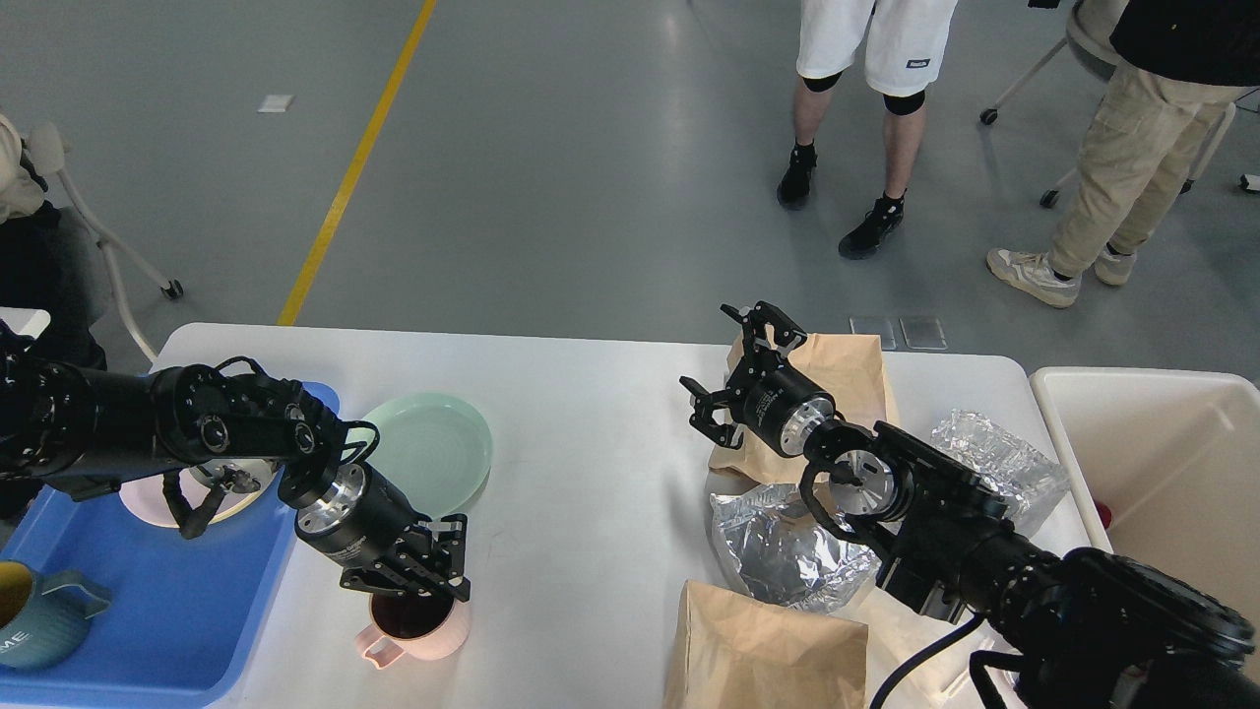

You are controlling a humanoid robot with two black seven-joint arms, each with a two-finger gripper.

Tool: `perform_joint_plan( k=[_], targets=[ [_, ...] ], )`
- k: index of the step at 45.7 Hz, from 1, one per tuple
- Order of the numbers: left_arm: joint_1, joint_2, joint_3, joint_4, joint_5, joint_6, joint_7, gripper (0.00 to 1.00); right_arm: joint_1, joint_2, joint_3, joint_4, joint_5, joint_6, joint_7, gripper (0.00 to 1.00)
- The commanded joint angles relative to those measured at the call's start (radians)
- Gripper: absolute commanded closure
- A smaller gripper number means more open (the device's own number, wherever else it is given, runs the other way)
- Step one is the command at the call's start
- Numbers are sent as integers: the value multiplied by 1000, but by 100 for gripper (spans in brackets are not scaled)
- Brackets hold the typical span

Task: Tidy desktop
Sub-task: 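Lower the left gripper onto the pink mug and close on it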

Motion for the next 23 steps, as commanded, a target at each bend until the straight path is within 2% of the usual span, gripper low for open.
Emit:
perform_joint_plan(
  k=[1,8,19,23],
  targets=[
    [1,0,-1,15,-1,-4,1,93,0,0,-1,0,1,0,0,0],
    [1,0,1,18,-1,-6,3,100,0,0,1,0,0,0,0,0],
    [-8,3,5,18,0,-10,4,100,0,0,-1,0,0,0,0,0],
    [-20,3,10,18,1,-47,4,100,0,0,1,0,0,0,0,0]
  ],
)
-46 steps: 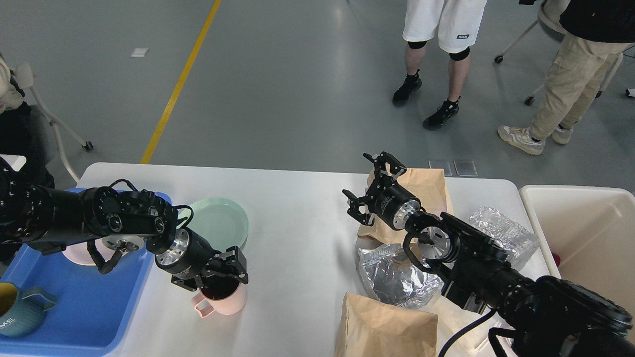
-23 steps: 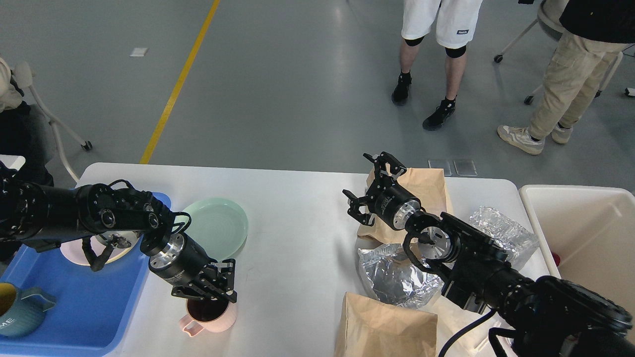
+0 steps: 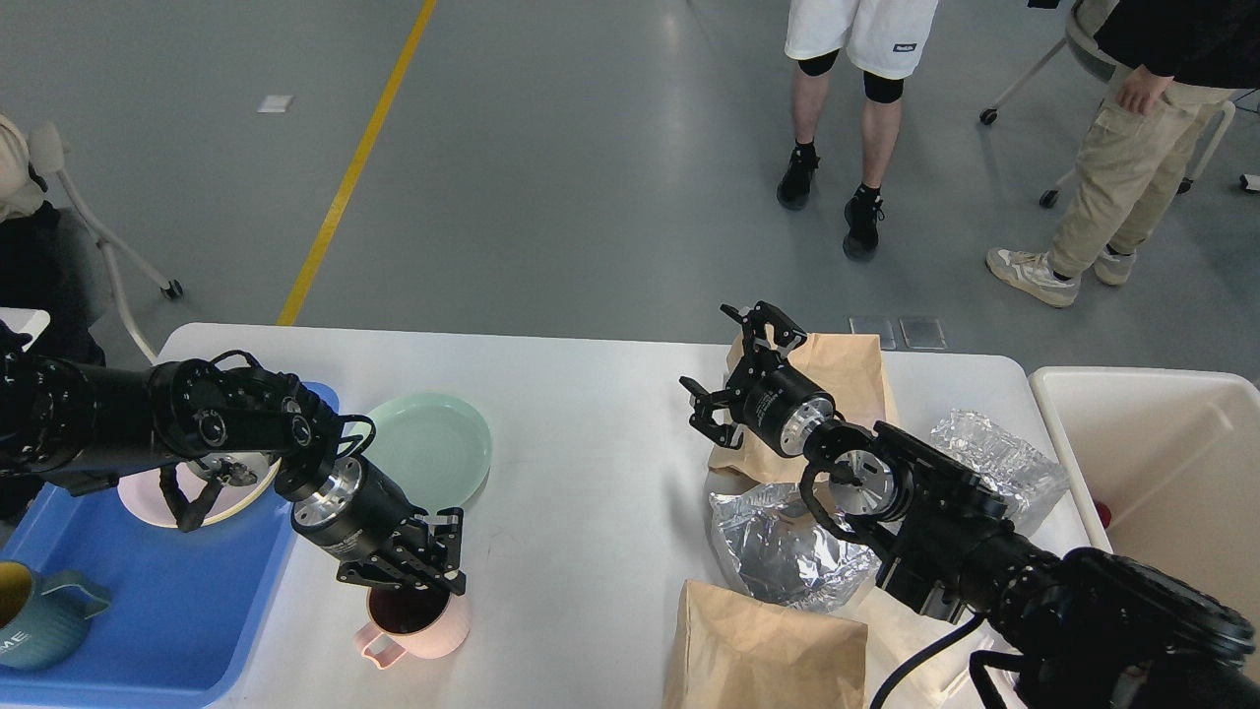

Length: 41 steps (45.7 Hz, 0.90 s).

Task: Tidy desktop
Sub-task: 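Lower the left gripper onto the pink mug and close on it, then lift the pink mug with the left gripper and carry it to the blue tray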

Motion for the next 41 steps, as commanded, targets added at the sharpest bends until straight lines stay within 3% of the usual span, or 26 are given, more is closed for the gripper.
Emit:
perform_joint_plan(
  k=[1,16,30,41],
  targets=[
    [-18,2,6,0,1,-48,0,100,0,0,-1,0,0,0,0,0],
    [-92,19,57,-1,1,-188,3,100,0,0,1,0,0,0,0,0],
    [-118,34,77,-5,-2,-260,8,100,0,0,-1,0,0,0,0,0],
    [-240,56,221,-14,-11,-274,3,100,0,0,1,0,0,0,0,0]
  ],
)
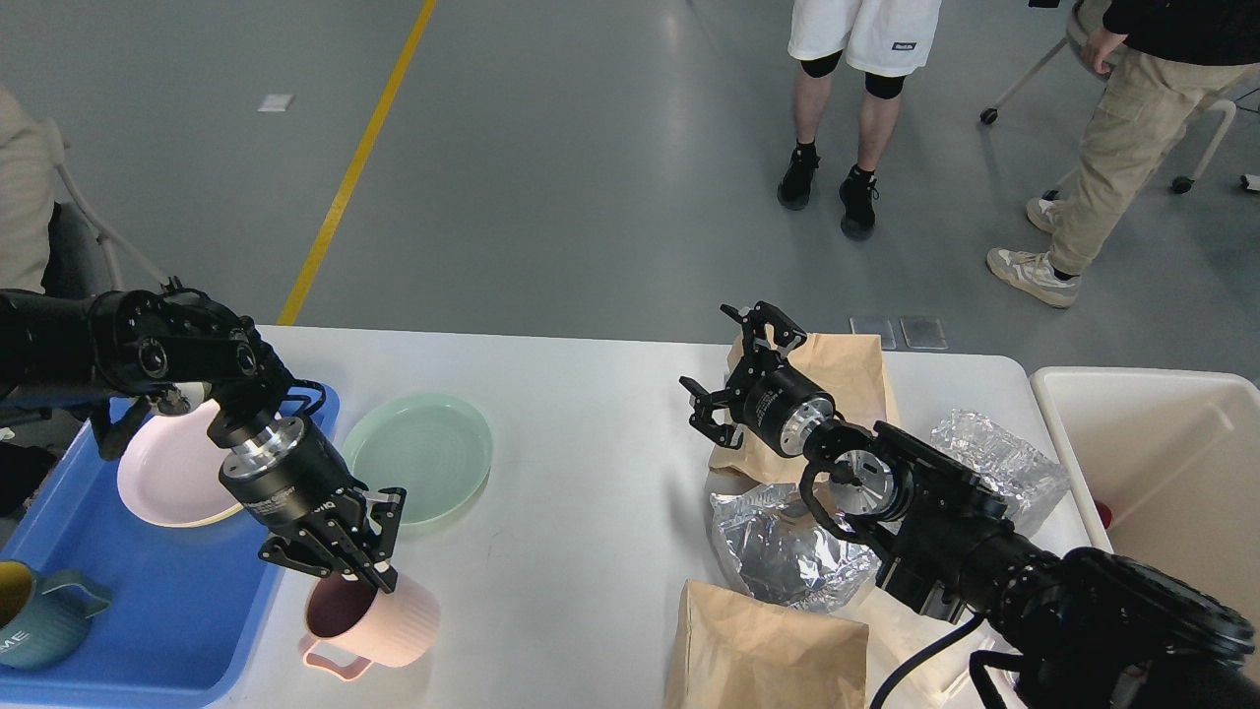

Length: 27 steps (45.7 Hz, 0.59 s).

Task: Tidy desktop
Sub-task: 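Lift the pink mug with the left gripper and carry it to the blue tray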

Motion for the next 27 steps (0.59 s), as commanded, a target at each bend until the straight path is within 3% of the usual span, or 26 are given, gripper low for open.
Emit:
perform_joint_plan(
  k=[1,15,27],
  targets=[
    [-71,14,79,-4,-1,-2,-6,100,0,0,-1,0,0,0,0,0],
    [-192,104,185,-1,-1,-2,-6,100,1,0,1,0,0,0,0,0],
    [-189,184,224,20,2,-2,2,100,1,0,1,0,0,0,0,0]
  ],
)
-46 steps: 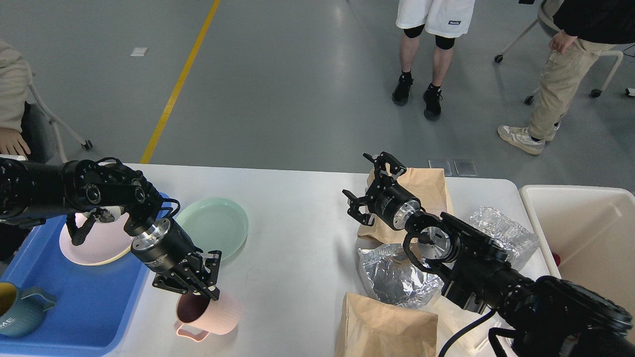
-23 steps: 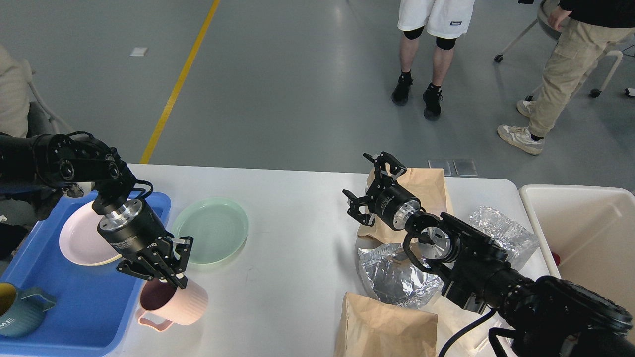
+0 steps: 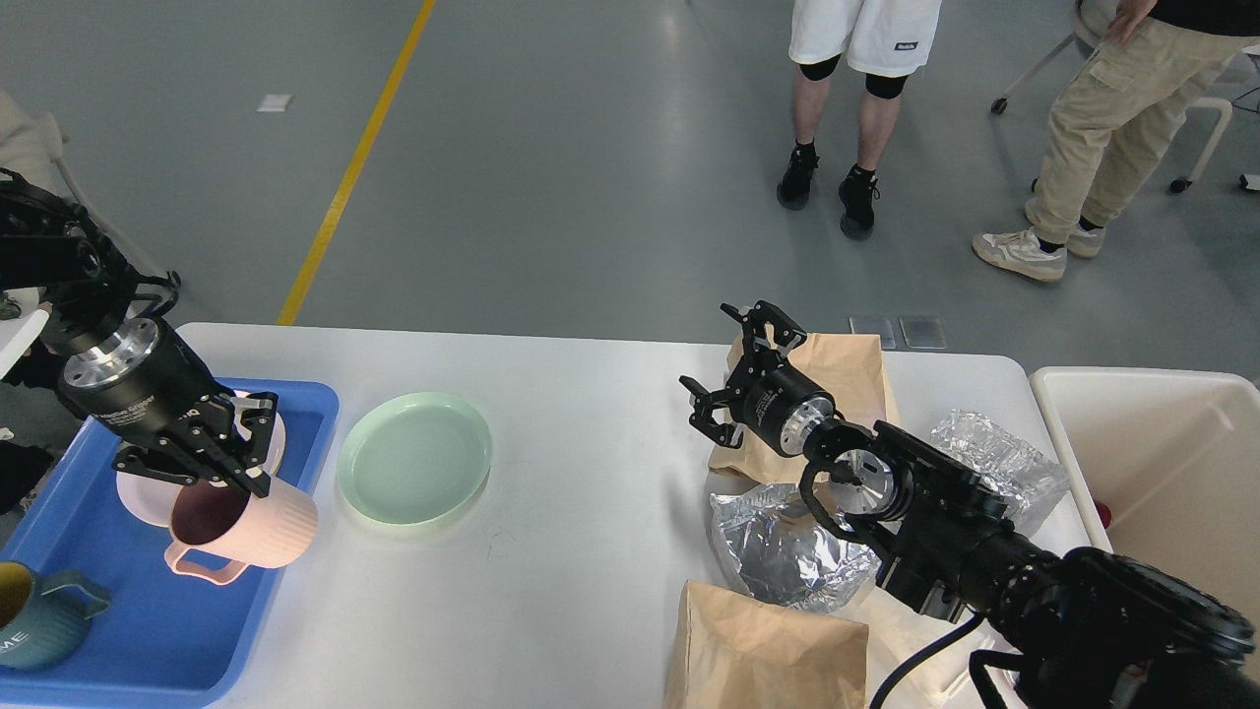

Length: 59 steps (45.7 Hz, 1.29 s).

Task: Tidy desktop
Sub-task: 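Lift the pink mug with the left gripper and carry it to the blue tray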

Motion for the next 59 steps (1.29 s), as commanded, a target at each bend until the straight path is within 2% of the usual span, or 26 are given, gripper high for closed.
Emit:
perform_joint_plan(
  k=[1,7,22,33,45,59],
  targets=[
    [8,22,39,19,3,0,2,100,-1,0,0,0,0,0,0,0],
    [23,40,69,60,3,0,2,100,0,0,-1,0,0,0,0,0],
    [169,86,58,206,0,0,0,100,-1,0,-1,0,0,0,0,0],
    [242,86,50,218,0,0,0,100,-1,-1,0,0,1,0,0,0],
    [350,86,-28,230,0,0,0,100,-1,0,0,0,0,0,0,0],
    [410,85,-51,284,0,0,0,100,-1,0,0,0,0,0,0,0]
  ],
)
